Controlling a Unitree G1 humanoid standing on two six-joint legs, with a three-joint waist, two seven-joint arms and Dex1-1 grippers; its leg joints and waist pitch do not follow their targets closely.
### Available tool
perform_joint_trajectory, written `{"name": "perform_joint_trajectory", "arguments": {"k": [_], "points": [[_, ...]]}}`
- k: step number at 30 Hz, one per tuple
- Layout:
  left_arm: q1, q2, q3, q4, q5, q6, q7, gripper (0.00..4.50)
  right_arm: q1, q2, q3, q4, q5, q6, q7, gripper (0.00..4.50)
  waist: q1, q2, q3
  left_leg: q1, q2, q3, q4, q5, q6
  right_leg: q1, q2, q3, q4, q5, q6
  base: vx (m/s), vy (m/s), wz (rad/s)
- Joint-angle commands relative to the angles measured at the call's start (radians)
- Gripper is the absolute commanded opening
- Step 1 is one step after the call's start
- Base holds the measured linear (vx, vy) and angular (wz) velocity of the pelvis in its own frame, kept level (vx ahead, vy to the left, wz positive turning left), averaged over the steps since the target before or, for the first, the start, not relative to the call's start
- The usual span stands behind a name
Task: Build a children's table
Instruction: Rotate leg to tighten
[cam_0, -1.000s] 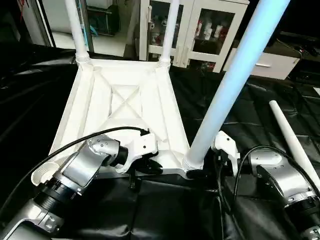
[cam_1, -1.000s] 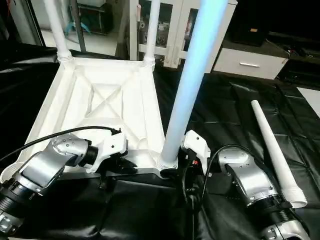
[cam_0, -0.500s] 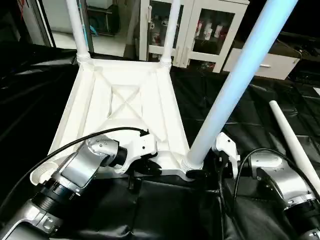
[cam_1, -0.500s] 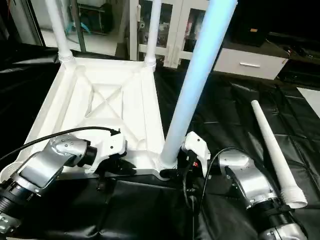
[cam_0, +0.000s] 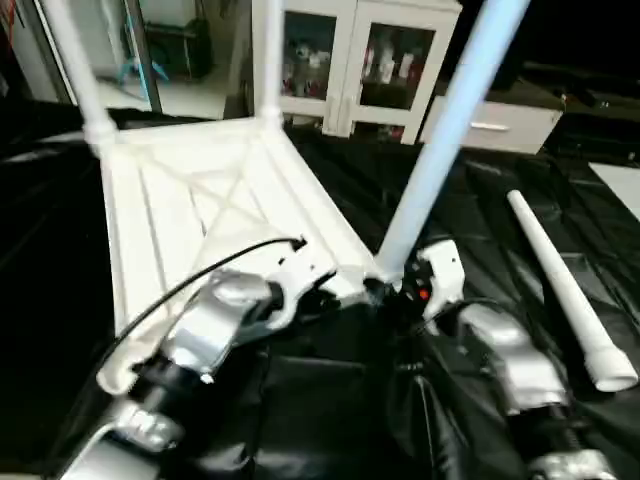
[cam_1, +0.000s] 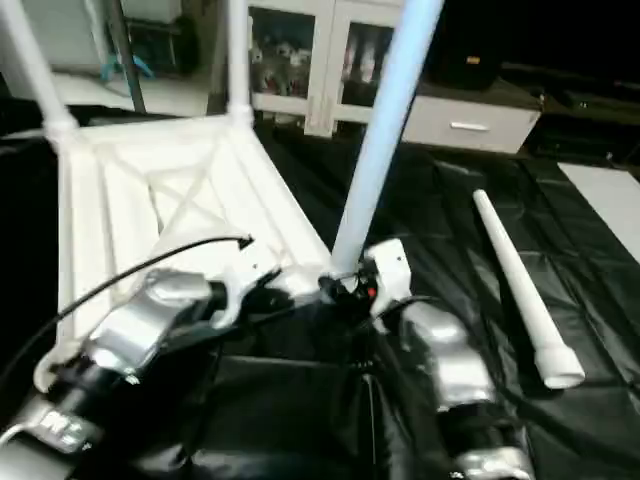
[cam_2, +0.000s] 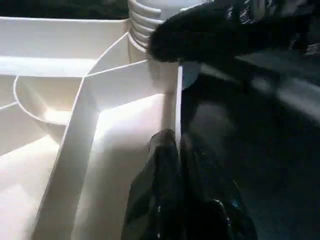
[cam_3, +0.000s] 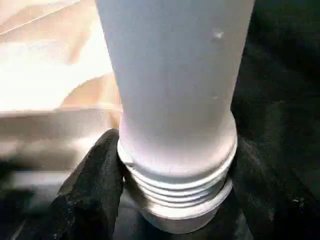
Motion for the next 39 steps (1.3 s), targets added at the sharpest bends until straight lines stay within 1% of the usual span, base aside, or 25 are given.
{"name": "perform_joint_trajectory", "arguments": {"k": [1, 2, 4, 5, 8, 13, 14, 16, 17, 18, 19, 20, 23, 24, 26, 29, 30, 31, 32, 33, 34, 35, 36, 37, 39], "points": [[-0.015, -0.068, 0.031, 0.066, 0.013, -0.044, 0.148, 0.0, -0.014, 0.084, 0.019, 0.036, -0.011, -0.025, -0.123, 2.7, -0.003, 0.006, -0.053, 0.021, 0.058, -0.044, -0.083, -0.363, -0.056, 0.008, -0.095, 0.043, -0.106, -0.488, -0.123, 0.0, 0.0, 0.0], [-0.028, -0.102, 0.046, 0.094, 0.023, -0.066, 0.206, 0.0, -0.019, 0.13, 0.027, 0.059, -0.033, -0.049, -0.183, 2.7, -0.005, 0.007, -0.054, 0.022, 0.057, -0.041, -0.082, -0.366, -0.053, 0.003, -0.094, 0.046, -0.107, -0.474, -0.119, 0.0, 0.0, 0.0], [-0.034, -0.12, 0.052, 0.104, 0.024, -0.076, 0.231, 0.0, -0.025, 0.154, 0.043, 0.072, -0.04, -0.063, -0.185, 2.7, -0.003, 0.007, -0.054, 0.025, 0.055, -0.039, -0.08, -0.375, -0.04, 0.001, -0.093, 0.046, -0.109, -0.475, -0.11, 0.0, 0.0, 0.0], [-0.035, -0.125, 0.053, 0.105, 0.024, -0.078, 0.239, 0.0, -0.028, 0.159, 0.05, 0.077, -0.045, -0.071, -0.189, 2.7, -0.003, 0.008, -0.055, 0.019, 0.056, -0.04, -0.083, -0.367, -0.031, 0.007, -0.093, 0.046, -0.107, -0.465, -0.104, 0.0, 0.0, 0.0], [-0.038, -0.129, 0.047, 0.105, 0.026, -0.094, 0.233, 0.0, -0.04, 0.164, 0.068, 0.082, -0.055, -0.097, -0.159, 2.69, -0.003, 0.009, -0.057, 0.013, 0.057, -0.039, -0.086, -0.344, -0.021, 0.009, -0.093, 0.046, -0.102, -0.421, -0.103, 0.0, 0.0, 0.0], [-0.031, -0.104, 0.041, 0.091, 0.033, -0.122, 0.187, 0.0, -0.045, 0.148, 0.041, 0.063, -0.053, -0.156, -0.124, 2.69, 0.0, 0.008, -0.056, 0.011, 0.056, -0.037, -0.085, -0.337, -0.011, 0.009, -0.096, 0.048, -0.106, -0.446, -0.097, 0.0, 0.0, 0.0], [-0.029, -0.099, 0.039, 0.089, 0.033, -0.127, 0.177, 0.0, -0.045, 0.143, 0.038, 0.059, -0.057, -0.163, -0.131, 3.25, 0.001, 0.008, -0.058, 0.009, 0.057, -0.037, -0.085, -0.32, -0.008, 0.011, -0.096, 0.048, -0.104, -0.435, -0.096, 0.0, 0.0, 0.0], [-0.018, -0.079, 0.033, 0.068, 0.028, -0.129, 0.14, 0.0, -0.041, 0.12, 0.026, 0.036, -0.053, -0.168, -0.126, 3.41, 0.002, 0.01, -0.06, 0.005, 0.057, -0.035, -0.086, -0.301, -0.004, 0.012, -0.095, 0.048, -0.101, -0.403, -0.1, 0.0, 0.0, 0.0], [-0.008, -0.061, 0.025, 0.049, 0.02, -0.121, 0.105, 0.0, -0.039, 0.106, 0.014, 0.018, -0.043, -0.165, -0.119, 3.48, 0.002, 0.008, -0.065, -0.003, 0.058, -0.035, -0.085, -0.264, 0.005, 0.018, -0.094, 0.048, -0.093, -0.347, -0.11, 0.0, 0.0, 0.0], [0.002, -0.045, 0.019, 0.03, 0.016, -0.107, 0.078, 0.0, -0.037, 0.09, 0.004, 0.0, -0.031, -0.156, -0.108, 3.6, 0.001, 0.01, -0.066, -0.008, 0.058, -0.036, -0.085, -0.243, 0.009, 0.022, -0.093, 0.047, -0.088, -0.32, -0.115, 0.0, 0.0, 0.0], [0.008, -0.035, 0.016, 0.019, 0.013, -0.097, 0.063, 0.0, -0.036, 0.082, -0.003, -0.009, -0.025, -0.152, -0.101, 3.82, 0.0, 0.01, -0.066, -0.01, 0.059, -0.035, -0.085, -0.232, 0.014, 0.022, -0.093, 0.047, -0.086, -0.301, -0.12, 0.0, 0.0, 0.0], [0.022, -0.005, 0.003, -0.005, 0.007, -0.086, 0.016, 0.0, -0.033, 0.053, -0.011, -0.035, -0.013, -0.137, -0.075, 3.82, -0.002, 0.012, -0.066, -0.009, 0.059, -0.033, -0.083, -0.223, 0.02, 0.018, -0.09, 0.047, -0.084, -0.272, -0.132, 0.0, 0.0, 0.0], [0.046, 0.045, -0.008, -0.039, -0.006, -0.078, -0.056, 0.0, -0.023, -0.003, -0.027, -0.081, 0.01, -0.1, -0.013, 4.04, 0.001, 0.016, -0.065, -0.004, 0.061, -0.027, -0.081, -0.205, 0.028, 0.017, -0.087, 0.048, -0.08, -0.227, -0.155, 0.0, 0.0, 0.0], [0.062, 0.085, -0.015, -0.058, -0.018, -0.086, -0.114, 0.0, -0.01, -0.06, -0.021, -0.111, 0.031, -0.063, 0.077, 4.16, 0.003, 0.02, -0.063, 0.001, 0.06, -0.026, -0.08, -0.217, 0.024, 0.015, -0.084, 0.048, -0.082, -0.238, -0.159, 0.0, 0.0, 0.0], [0.074, 0.121, -0.023, -0.074, -0.031, -0.092, -0.17, 0.0, 0.004, -0.113, -0.01, -0.136, 0.046, -0.031, 0.171, 4.23, 0.009, 0.022, -0.064, -0.001, 0.061, -0.026, -0.081, -0.214, 0.025, 0.019, -0.082, 0.049, -0.079, -0.226, -0.162, 0.0, 0.0, 0.0], [0.092, 0.186, -0.049, -0.116, -0.056, -0.089, -0.282, 0.0, 0.042, -0.226, 0.05, -0.191, 0.07, 0.024, 0.382, 4.44, 0.021, 0.022, -0.063, 0.004, 0.064, -0.024, -0.081, -0.225, 0.022, 0.017, -0.083, 0.049, -0.079, -0.215, -0.176, 0.0, 0.0, 0.0], [0.097, 0.203, -0.057, -0.13, -0.062, -0.086, -0.31, 0.0, 0.054, -0.256, 0.07, -0.208, 0.077, 0.038, 0.435, 4.44, 0.022, 0.022, -0.063, 0.003, 0.065, -0.026, -0.082, -0.233, 0.021, 0.021, -0.084, 0.049, -0.078, -0.219, -0.179, 0.0, 0.0, 0.0], [0.097, 0.203, -0.057, -0.13, -0.062, -0.086, -0.31, 0.0, 0.054, -0.256, 0.07, -0.208, 0.077, 0.038, 0.435, 4.44, 0.023, 0.022, -0.061, 0.004, 0.065, -0.025, -0.082, -0.238, 0.021, 0.02, -0.083, 0.049, -0.078, -0.222, -0.179, 0.0, 0.0, 0.0], [0.114, 0.249, -0.082, -0.179, -0.095, -0.102, -0.413, 0.0, 0.086, -0.333, 0.128, -0.256, 0.094, 0.056, 0.57, 4.44, 0.023, 0.026, -0.064, 0.0, 0.064, -0.028, -0.082, -0.224, 0.02, 0.023, -0.085, 0.049, -0.074, -0.202, -0.187, 0.0, 0.0, 0.0], [0.114, 0.249, -0.082, -0.179, -0.095, -0.102, -0.413, 0.0, 0.086, -0.333, 0.128, -0.256, 0.094, 0.056, 0.57, 4.44, 0.022, 0.023, -0.065, 0.002, 0.065, -0.027, -0.082, -0.225, 0.023, 0.026, -0.083, 0.048, -0.075, -0.194, -0.188, 0.0, 0.0, 0.0], [0.117, 0.256, -0.087, -0.188, -0.101, -0.103, -0.43, 0.0, 0.091, -0.345, 0.136, -0.264, 0.099, 0.06, 0.593, 4.44, 0.022, 0.022, -0.064, 0.001, 0.066, -0.025, -0.08, -0.206, 0.029, 0.024, -0.085, 0.05, -0.071, -0.165, -0.196, 0.0, 0.0, 0.0], [0.128, 0.287, -0.106, -0.228, -0.127, -0.104, -0.505, 0.0, 0.113, -0.399, 0.175, -0.298, 0.122, 0.081, 0.696, 4.44, 0.025, 0.021, -0.064, 0.004, 0.065, -0.024, -0.079, -0.211, 0.036, 0.027, -0.083, 0.049, -0.072, -0.163, -0.205, 0.0, 0.0, 0.0], [0.13, 0.294, -0.112, -0.237, -0.134, -0.099, -0.521, 0.0, 0.117, -0.414, 0.183, -0.307, 0.131, 0.094, 0.725, 4.44, 0.025, 0.021, -0.064, 0.004, 0.065, -0.024, -0.079, -0.211, 0.036, 0.027, -0.083, 0.049, -0.072, -0.163, -0.205, 0.0, 0.0, 0.0], [0.129, 0.296, -0.115, -0.239, -0.134, -0.1, -0.525, 0.0, 0.116, -0.418, 0.187, -0.307, 0.129, 0.094, 0.733, 4.44, 0.027, 0.022, -0.063, 0.004, 0.066, -0.022, -0.076, -0.2, 0.045, 0.023, -0.085, 0.051, -0.07, -0.149, -0.22, 0.0, 0.0, 0.0], [0.126, 0.303, -0.127, -0.241, -0.13, -0.102, -0.54, 0.0, 0.111, -0.425, 0.196, -0.304, 0.121, 0.093, 0.758, 4.44, 0.029, 0.02, -0.063, 0.006, 0.066, -0.022, -0.076, -0.203, 0.042, 0.022, -0.087, 0.05, -0.071, -0.164, -0.226, 0.0, 0.0, 0.0]]}}
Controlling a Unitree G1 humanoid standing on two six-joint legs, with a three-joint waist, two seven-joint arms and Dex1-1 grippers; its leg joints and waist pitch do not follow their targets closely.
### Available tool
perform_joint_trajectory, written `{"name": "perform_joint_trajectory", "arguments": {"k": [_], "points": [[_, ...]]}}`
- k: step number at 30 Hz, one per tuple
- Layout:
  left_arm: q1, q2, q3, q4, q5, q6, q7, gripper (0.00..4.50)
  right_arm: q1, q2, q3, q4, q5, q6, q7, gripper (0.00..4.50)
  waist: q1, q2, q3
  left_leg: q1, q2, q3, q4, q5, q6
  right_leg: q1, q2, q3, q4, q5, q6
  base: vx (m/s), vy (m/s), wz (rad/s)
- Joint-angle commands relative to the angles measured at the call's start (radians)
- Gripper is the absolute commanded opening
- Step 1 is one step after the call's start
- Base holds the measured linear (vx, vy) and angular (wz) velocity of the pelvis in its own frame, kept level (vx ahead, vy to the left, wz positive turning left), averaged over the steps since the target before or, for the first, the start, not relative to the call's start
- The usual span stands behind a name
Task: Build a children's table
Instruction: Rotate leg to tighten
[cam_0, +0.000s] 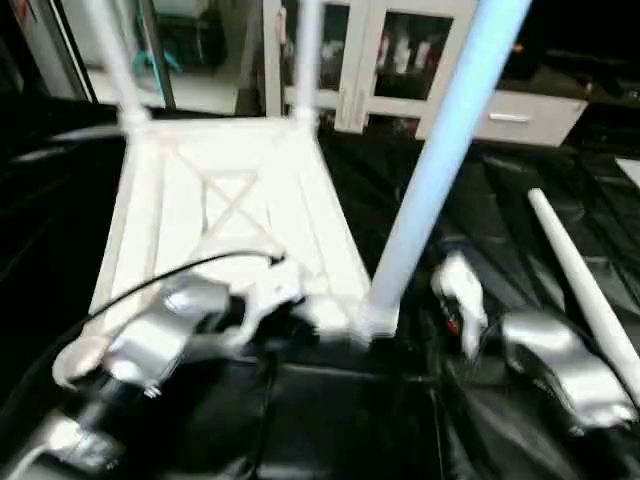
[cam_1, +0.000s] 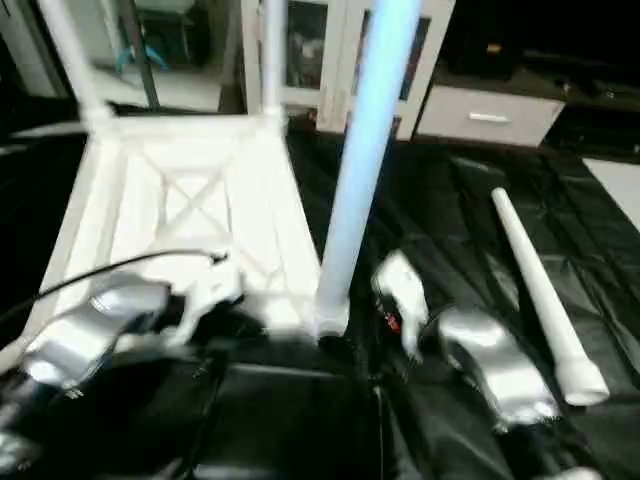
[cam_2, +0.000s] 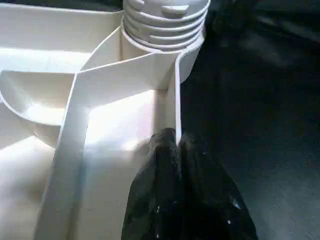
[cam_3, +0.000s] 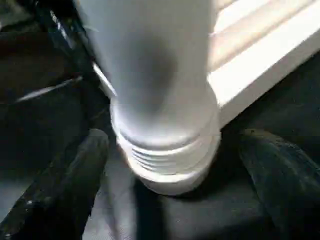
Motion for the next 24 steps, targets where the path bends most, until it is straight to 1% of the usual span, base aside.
{"name": "perform_joint_trajectory", "arguments": {"k": [1, 2, 4, 6, 7, 8, 10, 12, 13, 14, 16, 17, 18, 19, 20, 21, 22, 24], "points": [[0.005, -0.012, -0.076, -0.017, -0.005, 0.006, -0.057, 0.0, -0.017, -0.008, 0.013, -0.026, 0.004, 0.005, 0.032, 4.44, -0.002, 0.006, -0.055, 0.023, 0.067, -0.028, -0.074, -0.209, 0.037, 0.036, -0.085, 0.048, -0.07, -0.181, -0.23, 0.0, 0.0, 0.0], [0.003, -0.008, -0.083, -0.019, -0.003, 0.006, -0.066, 0.0, -0.021, -0.009, 0.017, -0.024, 0.0, 0.002, 0.038, 4.44, 0.001, 0.006, -0.054, 0.026, 0.068, -0.029, -0.075, -0.231, 0.024, 0.034, -0.085, 0.048, -0.073, -0.218, -0.225, 0.0, 0.0, 0.0], [0.003, -0.007, -0.086, -0.019, 0.001, 0.003, -0.066, 0.0, -0.029, -0.009, 0.021, -0.026, -0.005, -0.003, 0.04, 4.44, 0.003, 0.005, -0.052, 0.028, 0.068, -0.029, -0.077, -0.249, 0.014, 0.033, -0.086, 0.049, -0.076, -0.247, -0.219, 0.0, 0.0, 0.0], [0.003, -0.008, -0.088, -0.019, 0.004, 0.0, -0.064, 0.0, -0.035, -0.01, 0.027, -0.029, -0.002, 0.001, 0.046, 4.44, 0.003, 0.004, -0.053, 0.029, 0.068, -0.031, -0.078, -0.267, 0.0, 0.034, -0.088, 0.049, -0.079, -0.286, -0.204, 0.0, 0.0, 0.0], [0.003, -0.008, -0.089, -0.019, 0.006, -0.001, -0.062, 0.0, -0.037, -0.011, 0.03, -0.031, -0.001, 0.001, 0.051, 4.44, 0.004, 0.0, -0.054, 0.028, 0.067, -0.031, -0.077, -0.261, 0.002, 0.034, -0.088, 0.049, -0.078, -0.286, -0.201, 0.0, 0.0, 0.0], [0.005, -0.004, -0.088, -0.025, 0.005, 0.003, -0.064, 0.0, -0.038, -0.021, 0.038, -0.039, 0.011, 0.005, 0.072, 4.44, 0.005, 0.002, -0.055, 0.028, 0.067, -0.031, -0.076, -0.253, 0.004, 0.034, -0.088, 0.05, -0.077, -0.28, -0.198, 0.0, 0.0, 0.0], [0.005, -0.004, -0.088, -0.026, 0.005, 0.003, -0.065, 0.0, -0.038, -0.022, 0.038, -0.039, 0.011, 0.005, 0.074, 4.44, 0.008, 0.002, -0.056, 0.028, 0.067, -0.03, -0.075, -0.237, 0.008, 0.034, -0.087, 0.049, -0.075, -0.255, -0.201, 0.0, 0.0, 0.0], [0.007, -0.001, -0.087, -0.029, 0.005, 0.006, -0.067, 0.0, -0.036, -0.026, 0.039, -0.039, 0.008, 0.002, 0.085, 4.44, 0.008, -0.001, -0.058, 0.024, 0.067, -0.03, -0.074, -0.217, 0.013, 0.038, -0.087, 0.048, -0.071, -0.226, -0.205, 0.0, 0.0, 0.0], [0.007, -0.001, -0.087, -0.029, 0.005, 0.006, -0.067, 0.0, -0.036, -0.026, 0.039, -0.039, 0.008, 0.002, 0.085, 4.44, 0.009, 0.0, -0.058, 0.024, 0.066, -0.03, -0.074, -0.21, 0.015, 0.038, -0.087, 0.048, -0.07, -0.218, -0.207, 0.0, 0.0, 0.0], [0.007, 0.0, -0.087, -0.029, 0.006, 0.006, -0.067, 0.0, -0.036, -0.026, 0.038, -0.035, 0.005, -0.001, 0.089, 4.18, 0.009, 0.0, -0.059, 0.024, 0.066, -0.029, -0.073, -0.201, 0.018, 0.039, -0.086, 0.048, -0.068, -0.203, -0.211, 0.0, 0.0, 0.0], [0.007, 0.0, -0.087, -0.03, 0.006, 0.006, -0.067, 0.0, -0.035, -0.026, 0.037, -0.034, 0.005, -0.001, 0.09, 4.1, 0.009, 0.0, -0.059, 0.024, 0.065, -0.029, -0.071, -0.196, 0.021, 0.039, -0.086, 0.047, -0.067, -0.193, -0.215, 0.0, 0.0, 0.0], [0.007, 0.001, -0.087, -0.03, 0.007, 0.007, -0.068, 0.0, -0.035, -0.026, 0.037, -0.031, 0.003, -0.002, 0.094, 3.93, 0.009, 0.001, -0.059, 0.024, 0.065, -0.029, -0.071, -0.196, 0.023, 0.039, -0.086, 0.047, -0.067, -0.193, -0.217, 0.0, 0.0, 0.0], [0.007, 0.002, -0.089, -0.029, 0.007, 0.007, -0.067, 0.0, -0.034, -0.027, 0.038, -0.026, 0.001, -0.002, 0.102, 3.93, 0.009, 0.0, -0.059, 0.024, 0.065, -0.029, -0.071, -0.199, 0.024, 0.039, -0.086, 0.047, -0.068, -0.197, -0.217, 0.0, 0.0, 0.0], [0.006, 0.002, -0.089, -0.028, 0.007, 0.006, -0.067, 0.0, -0.033, -0.027, 0.039, -0.026, 0.001, -0.002, 0.104, 3.72, 0.009, 0.0, -0.059, 0.024, 0.065, -0.029, -0.071, -0.203, 0.023, 0.04, -0.086, 0.047, -0.068, -0.205, -0.216, 0.0, 0.0, 0.0], [0.006, 0.002, -0.09, -0.028, 0.008, 0.006, -0.067, 0.0, -0.033, -0.028, 0.039, -0.025, 0.0, -0.002, 0.105, 3.68, 0.009, 0.0, -0.059, 0.024, 0.066, -0.029, -0.072, -0.202, 0.023, 0.039, -0.087, 0.047, -0.068, -0.206, -0.216, 0.0, 0.0, 0.0], [0.006, 0.003, -0.091, -0.028, 0.008, 0.006, -0.067, 0.0, -0.031, -0.029, 0.04, -0.025, 0.0, -0.002, 0.107, 3.61, 0.009, 0.002, -0.059, 0.025, 0.065, -0.029, -0.071, -0.204, 0.021, 0.039, -0.086, 0.047, -0.069, -0.205, -0.216, 0.0, 0.0, 0.0], [0.007, 0.003, -0.091, -0.028, 0.009, 0.007, -0.066, 0.0, -0.031, -0.03, 0.04, -0.025, 0.0, -0.003, 0.107, 3.61, 0.009, 0.002, -0.059, 0.025, 0.065, -0.029, -0.071, -0.204, 0.02, 0.039, -0.086, 0.047, -0.068, -0.203, -0.216, 0.0, 0.0, 0.0], [0.007, 0.003, -0.092, -0.029, 0.009, 0.007, -0.067, 0.0, -0.03, -0.031, 0.041, -0.024, -0.001, -0.004, 0.108, 3.28, 0.009, 0.002, -0.06, 0.024, 0.066, -0.029, -0.071, -0.199, 0.021, 0.04, -0.086, 0.047, -0.067, -0.195, -0.219, 0.0, 0.0, 0.0]]}}
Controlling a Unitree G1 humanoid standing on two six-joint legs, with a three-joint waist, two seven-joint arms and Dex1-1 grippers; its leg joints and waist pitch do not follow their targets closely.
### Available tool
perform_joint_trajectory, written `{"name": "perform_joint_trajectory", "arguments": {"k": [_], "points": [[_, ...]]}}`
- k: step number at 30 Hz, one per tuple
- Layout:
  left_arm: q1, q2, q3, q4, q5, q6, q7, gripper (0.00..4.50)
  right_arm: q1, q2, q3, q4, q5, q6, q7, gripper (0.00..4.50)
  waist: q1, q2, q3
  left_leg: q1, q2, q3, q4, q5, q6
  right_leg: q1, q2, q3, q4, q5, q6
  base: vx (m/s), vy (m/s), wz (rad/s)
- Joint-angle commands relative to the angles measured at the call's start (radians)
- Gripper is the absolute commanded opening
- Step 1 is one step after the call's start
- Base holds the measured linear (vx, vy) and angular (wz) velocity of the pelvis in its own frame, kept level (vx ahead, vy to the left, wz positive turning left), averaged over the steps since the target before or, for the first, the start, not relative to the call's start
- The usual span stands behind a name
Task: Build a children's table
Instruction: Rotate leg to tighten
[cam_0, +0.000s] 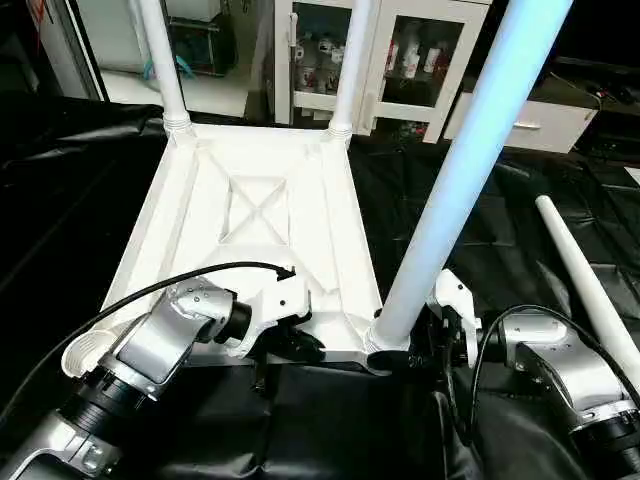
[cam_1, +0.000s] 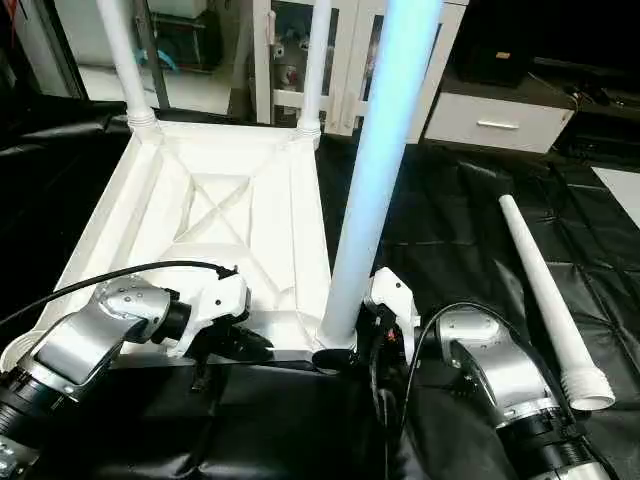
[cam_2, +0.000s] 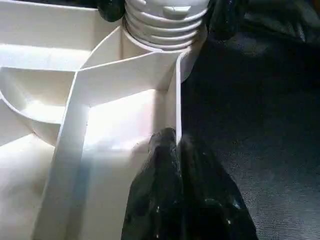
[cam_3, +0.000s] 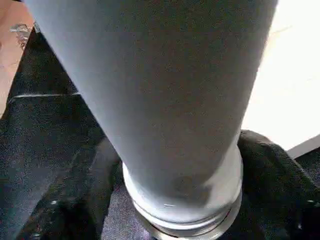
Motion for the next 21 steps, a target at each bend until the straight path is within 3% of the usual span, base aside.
{"name": "perform_joint_trajectory", "arguments": {"k": [1, 7, 14, 18, 19, 20, 21], "points": [[0.008, -0.004, -0.057, -0.012, 0.006, 0.009, -0.036, 0.0, -0.002, -0.015, 0.004, -0.015, -0.005, -0.004, 0.013, 3.23, -0.003, 0.003, -0.06, 0.022, 0.066, -0.03, -0.072, -0.194, 0.021, 0.037, -0.084, 0.046, -0.068, -0.188, -0.22, 0.0, 0.0, 0.0], [0.008, -0.005, -0.061, -0.012, 0.007, 0.011, -0.037, 0.0, -0.002, -0.016, 0.01, -0.011, -0.012, -0.011, 0.02, 2.84, -0.002, 0.001, -0.06, 0.022, 0.065, -0.029, -0.071, -0.189, 0.026, 0.037, -0.084, 0.046, -0.067, -0.183, -0.223, 0.0, 0.0, 0.0], [0.01, -0.005, -0.064, -0.012, 0.008, 0.013, -0.035, 0.0, -0.004, -0.019, 0.017, -0.005, -0.019, -0.019, 0.025, 2.76, -0.001, 0.0, -0.061, 0.022, 0.065, -0.029, -0.069, -0.18, 0.029, 0.038, -0.085, 0.046, -0.066, -0.178, -0.223, 0.0, 0.0, 0.0], [0.007, -0.032, -0.05, 0.013, 0.021, 0.007, 0.019, 0.0, -0.017, 0.023, -0.002, 0.036, -0.046, -0.023, -0.073, 2.75, -0.002, 0.001, -0.06, 0.021, 0.064, -0.029, -0.069, -0.18, 0.027, 0.037, -0.084, 0.046, -0.065, -0.179, -0.224, 0.0, 0.0, 0.0], [0.006, -0.038, -0.047, 0.019, 0.025, 0.004, 0.03, 0.0, -0.021, 0.032, -0.007, 0.046, -0.052, -0.026, -0.095, 2.75, -0.005, 0.0, -0.057, 0.02, 0.064, -0.03, -0.071, -0.199, 0.021, 0.036, -0.085, 0.046, -0.07, -0.209, -0.219, 0.0, 0.0, 0.0], [-0.007, -0.087, -0.018, 0.052, 0.027, 0.018, 0.105, 0.0, -0.042, 0.086, -0.032, 0.096, -0.075, -0.015, -0.217, 2.75, -0.01, 0.001, -0.051, 0.025, 0.063, -0.031, -0.076, -0.262, -0.001, 0.03, -0.086, 0.045, -0.084, -0.309, -0.201, 0.0, 0.0, 0.0], [-0.025, -0.145, 0.015, 0.087, 0.028, 0.04, 0.192, 0.0, -0.062, 0.154, -0.068, 0.146, -0.078, 0.011, -0.347, 2.75, -0.015, 0.002, -0.05, 0.026, 0.062, -0.032, -0.076, -0.291, -0.011, 0.027, -0.086, 0.045, -0.085, -0.351, -0.197, 0.0, 0.0, 0.0]]}}
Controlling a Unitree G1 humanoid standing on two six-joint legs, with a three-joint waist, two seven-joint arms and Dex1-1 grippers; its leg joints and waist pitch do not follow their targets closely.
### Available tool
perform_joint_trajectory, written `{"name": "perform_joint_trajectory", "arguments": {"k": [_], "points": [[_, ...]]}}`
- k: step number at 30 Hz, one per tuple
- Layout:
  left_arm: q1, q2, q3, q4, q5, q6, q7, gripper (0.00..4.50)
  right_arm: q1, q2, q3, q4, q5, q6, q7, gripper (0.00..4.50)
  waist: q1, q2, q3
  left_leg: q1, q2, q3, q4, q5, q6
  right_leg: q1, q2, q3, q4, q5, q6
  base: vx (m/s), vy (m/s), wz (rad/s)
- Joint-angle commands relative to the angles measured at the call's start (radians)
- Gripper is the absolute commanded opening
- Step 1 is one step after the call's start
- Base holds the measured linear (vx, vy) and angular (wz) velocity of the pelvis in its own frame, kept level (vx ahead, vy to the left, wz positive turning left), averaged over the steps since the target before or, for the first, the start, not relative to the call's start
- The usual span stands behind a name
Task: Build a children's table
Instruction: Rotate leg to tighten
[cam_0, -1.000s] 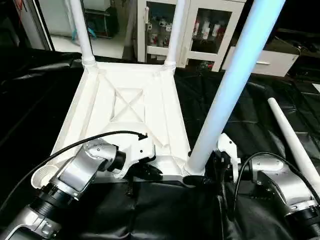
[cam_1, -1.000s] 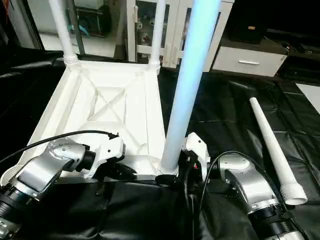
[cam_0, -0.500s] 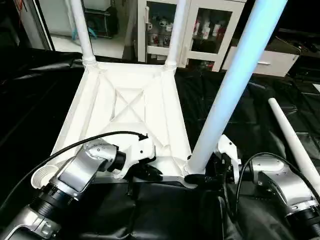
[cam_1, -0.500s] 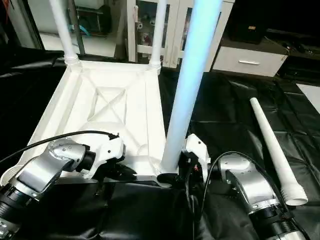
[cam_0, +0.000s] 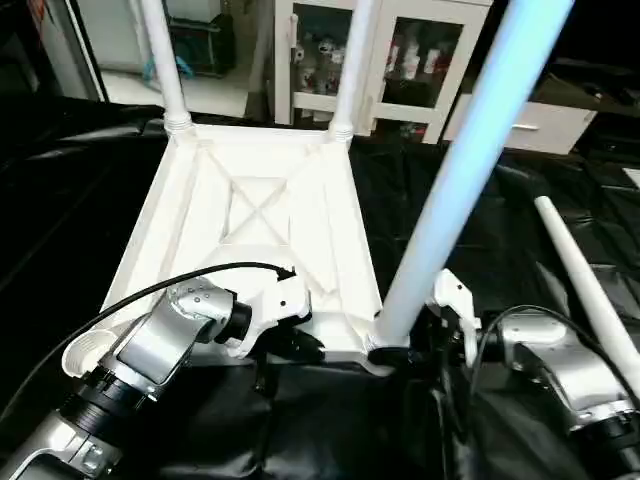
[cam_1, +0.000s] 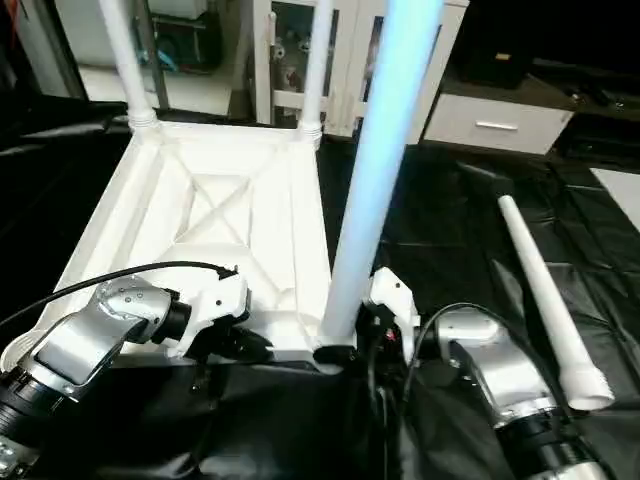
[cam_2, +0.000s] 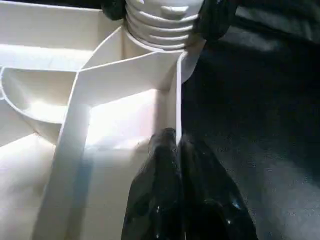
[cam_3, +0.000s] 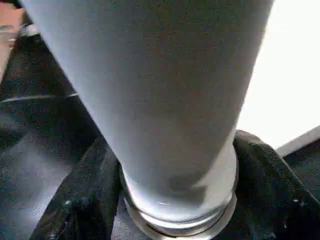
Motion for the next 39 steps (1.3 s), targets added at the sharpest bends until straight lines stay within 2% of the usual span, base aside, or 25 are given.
{"name": "perform_joint_trajectory", "arguments": {"k": [1, 3, 4, 5, 6, 9, 10, 11, 12, 15, 16, 18, 20, 23, 24, 26, 27, 29, 30, 31, 33, 34, 37, 39], "points": [[-0.03, -0.116, 0.002, 0.054, 0.002, 0.043, 0.136, 0.0, -0.048, 0.11, -0.056, 0.091, -0.031, 0.042, -0.268, 2.74, -0.013, 0.007, -0.04, 0.026, 0.058, -0.038, -0.079, -0.353, -0.039, 0.015, -0.089, 0.039, -0.098, -0.473, -0.172, -0.066, -0.002, -0.02], [-0.049, -0.179, 0.033, 0.079, -0.006, 0.078, 0.213, 0.0, -0.057, 0.184, -0.088, 0.11, -0.014, 0.069, -0.369, 2.74, -0.023, 0.003, -0.043, 0.031, 0.057, -0.046, -0.078, -0.397, -0.056, 0.013, -0.095, 0.035, -0.109, -0.572, -0.134, -0.073, 0.004, -0.06], [-0.055, -0.198, 0.044, 0.087, -0.01, 0.089, 0.236, 0.0, -0.06, 0.205, -0.095, 0.115, -0.012, 0.073, -0.399, 2.74, -0.035, 0.0, -0.045, 0.013, 0.055, -0.056, -0.084, -0.388, -0.06, 0.029, -0.097, 0.024, -0.113, -0.607, -0.09, -0.06, 0.031, -0.18], [-0.068, -0.23, 0.061, 0.106, -0.007, 0.106, 0.286, 0.0, -0.068, 0.238, -0.106, 0.13, -0.017, 0.075, -0.46, 2.74, -0.036, 0.005, -0.047, 0.015, 0.057, -0.059, -0.085, -0.392, -0.06, 0.03, -0.098, 0.019, -0.114, -0.6, -0.085, -0.06, 0.031, -0.18], [-0.079, -0.254, 0.074, 0.124, -0.001, 0.121, 0.33, 0.0, -0.076, 0.265, -0.116, 0.146, -0.021, 0.074, -0.509, 2.74, -0.043, 0.01, -0.047, 0.022, 0.06, -0.059, -0.086, -0.409, -0.056, 0.022, -0.1, 0.015, -0.119, -0.58, -0.088, 0.0, 0.0, 0.0], [-0.132, -0.335, 0.11, 0.225, 0.067, 0.115, 0.544, 0.0, -0.122, 0.37, -0.17, 0.236, -0.059, 0.036, -0.767, 2.74, -0.055, 0.01, -0.046, 0.024, 0.055, -0.059, -0.086, -0.424, -0.062, 0.017, -0.097, 0.01, -0.123, -0.552, -0.098, 0.0, 0.0, 0.0], [-0.149, -0.346, 0.103, 0.257, 0.105, 0.079, 0.608, 0.0, -0.136, 0.406, -0.199, 0.263, -0.068, 0.01, -0.87, 2.74, -0.054, 0.011, -0.047, 0.026, 0.054, -0.059, -0.085, -0.425, -0.062, 0.017, -0.099, 0.01, -0.126, -0.555, -0.094, 0.0, 0.0, 0.0], [-0.166, -0.356, 0.094, 0.289, 0.144, 0.043, 0.657, 0.0, -0.154, 0.447, -0.232, 0.292, -0.065, -0.008, -0.943, 2.74, -0.052, 0.014, -0.049, 0.033, 0.053, -0.056, -0.083, -0.426, -0.056, 0.009, -0.099, 0.013, -0.131, -0.543, -0.088, 0.0, 0.0, 0.0], [-0.177, -0.368, 0.095, 0.309, 0.164, 0.02, 0.694, 0.0, -0.168, 0.479, -0.251, 0.313, -0.067, -0.021, -0.994, 2.74, -0.053, 0.014, -0.048, 0.033, 0.053, -0.054, -0.084, -0.427, -0.055, 0.005, -0.098, 0.016, -0.131, -0.536, -0.086, 0.0, 0.0, 0.0], [-0.198, -0.39, 0.104, 0.332, 0.179, -0.017, 0.748, 0.0, -0.196, 0.525, -0.249, 0.341, -0.078, -0.075, -1.028, 2.74, -0.047, 0.015, -0.05, 0.03, 0.056, -0.052, -0.088, -0.414, -0.051, 0.008, -0.097, 0.018, -0.122, -0.465, -0.093, 0.0, 0.0, 0.0], [-0.204, -0.387, 0.103, 0.332, 0.174, -0.027, 0.746, 0.0, -0.212, 0.532, -0.247, 0.355, -0.076, -0.106, -1.012, 2.74, -0.047, 0.012, -0.052, 0.026, 0.057, -0.051, -0.09, -0.406, -0.046, 0.012, -0.096, 0.019, -0.117, -0.438, -0.099, 0.0, 0.0, 0.0], [-0.206, -0.381, 0.102, 0.335, 0.172, -0.034, 0.737, 0.0, -0.22, 0.532, -0.248, 0.356, -0.074, -0.12, -0.993, 2.74, -0.044, 0.015, -0.054, 0.02, 0.058, -0.048, -0.09, -0.37, -0.039, 0.015, -0.097, 0.022, -0.11, -0.381, -0.111, 0.0, 0.0, 0.0], [-0.206, -0.374, 0.103, 0.34, 0.17, -0.039, 0.725, 0.0, -0.224, 0.527, -0.246, 0.352, -0.076, -0.134, -0.98, 2.74, -0.04, 0.009, -0.057, 0.013, 0.057, -0.04, -0.087, -0.314, -0.018, 0.018, -0.096, 0.024, -0.102, -0.329, -0.124, 0.0, 0.0, 0.0], [-0.2, -0.363, 0.101, 0.355, 0.174, -0.058, 0.692, 0.0, -0.23, 0.511, -0.244, 0.349, -0.081, -0.181, -0.935, 2.74, -0.035, 0.005, -0.059, 0.009, 0.055, -0.034, -0.081, -0.279, 0.002, 0.017, -0.1, 0.025, -0.101, -0.342, -0.122, 0.0, 0.0, 0.0], [-0.199, -0.362, 0.102, 0.355, 0.174, -0.058, 0.686, 0.0, -0.229, 0.508, -0.245, 0.346, -0.08, -0.185, -0.928, 3.3, -0.034, 0.007, -0.06, 0.008, 0.056, -0.033, -0.08, -0.27, 0.006, 0.016, -0.1, 0.025, -0.101, -0.345, -0.123, 0.0, 0.0, 0.0], [-0.183, -0.339, 0.09, 0.337, 0.17, -0.071, 0.63, 0.0, -0.22, 0.468, -0.25, 0.306, -0.072, -0.205, -0.881, 3.44, -0.031, 0.006, -0.062, 0.004, 0.056, -0.031, -0.08, -0.245, 0.015, 0.02, -0.098, 0.024, -0.098, -0.317, -0.125, 0.0, 0.0, 0.0], [-0.181, -0.338, 0.09, 0.335, 0.169, -0.069, 0.626, 0.0, -0.22, 0.466, -0.25, 0.304, -0.072, -0.206, -0.878, 3.5, -0.032, 0.007, -0.062, -0.004, 0.056, -0.033, -0.082, -0.231, 0.022, 0.025, -0.098, 0.024, -0.094, -0.296, -0.126, 0.0, 0.0, 0.0], [-0.165, -0.314, 0.078, 0.317, 0.155, -0.071, 0.567, 0.0, -0.217, 0.438, -0.249, 0.285, -0.066, -0.208, -0.844, 3.78, -0.041, 0.01, -0.065, -0.013, 0.057, -0.038, -0.084, -0.189, 0.021, 0.033, -0.096, 0.021, -0.085, -0.252, -0.133, 0.0, 0.0, 0.0], [-0.161, -0.309, 0.076, 0.312, 0.152, -0.069, 0.555, 0.0, -0.216, 0.433, -0.248, 0.28, -0.064, -0.206, -0.834, 3.86, -0.039, 0.011, -0.065, -0.004, 0.058, -0.034, -0.08, -0.19, 0.025, 0.026, -0.094, 0.022, -0.086, -0.234, -0.146, 0.0, 0.0, 0.0], [-0.149, -0.294, 0.071, 0.299, 0.143, -0.057, 0.523, 0.0, -0.213, 0.412, -0.244, 0.265, -0.06, -0.196, -0.805, 3.9, -0.039, 0.016, -0.064, 0.0, 0.058, -0.032, -0.08, -0.192, 0.027, 0.024, -0.092, 0.024, -0.085, -0.22, -0.163, 0.0, 0.0, 0.0], [-0.126, -0.252, 0.054, 0.281, 0.13, -0.055, 0.45, 0.0, -0.201, 0.353, -0.224, 0.231, -0.053, -0.161, -0.701, 4.07, -0.036, 0.017, -0.063, 0.0, 0.059, -0.031, -0.08, -0.192, 0.032, 0.027, -0.092, 0.023, -0.083, -0.206, -0.178, 0.0, 0.0, 0.0], [-0.125, -0.251, 0.054, 0.281, 0.13, -0.055, 0.449, 0.0, -0.201, 0.352, -0.223, 0.231, -0.053, -0.161, -0.7, 4.17, -0.035, 0.017, -0.063, 0.002, 0.06, -0.031, -0.08, -0.195, 0.032, 0.027, -0.091, 0.023, -0.083, -0.204, -0.18, 0.0, 0.0, 0.0], [-0.097, -0.197, 0.041, 0.252, 0.105, -0.043, 0.345, 0.0, -0.17, 0.259, -0.174, 0.169, -0.051, -0.106, -0.527, 4.36, -0.033, 0.015, -0.062, 0.002, 0.06, -0.028, -0.079, -0.189, 0.036, 0.029, -0.089, 0.025, -0.079, -0.178, -0.194, 0.0, 0.0, 0.0], [-0.086, -0.167, 0.031, 0.234, 0.096, -0.04, 0.294, 0.0, -0.149, 0.209, -0.142, 0.131, -0.049, -0.087, -0.439, 4.44, -0.033, 0.016, -0.059, 0.004, 0.06, -0.029, -0.081, -0.222, 0.035, 0.027, -0.09, 0.025, -0.084, -0.218, -0.196, 0.0, 0.0, 0.0]]}}
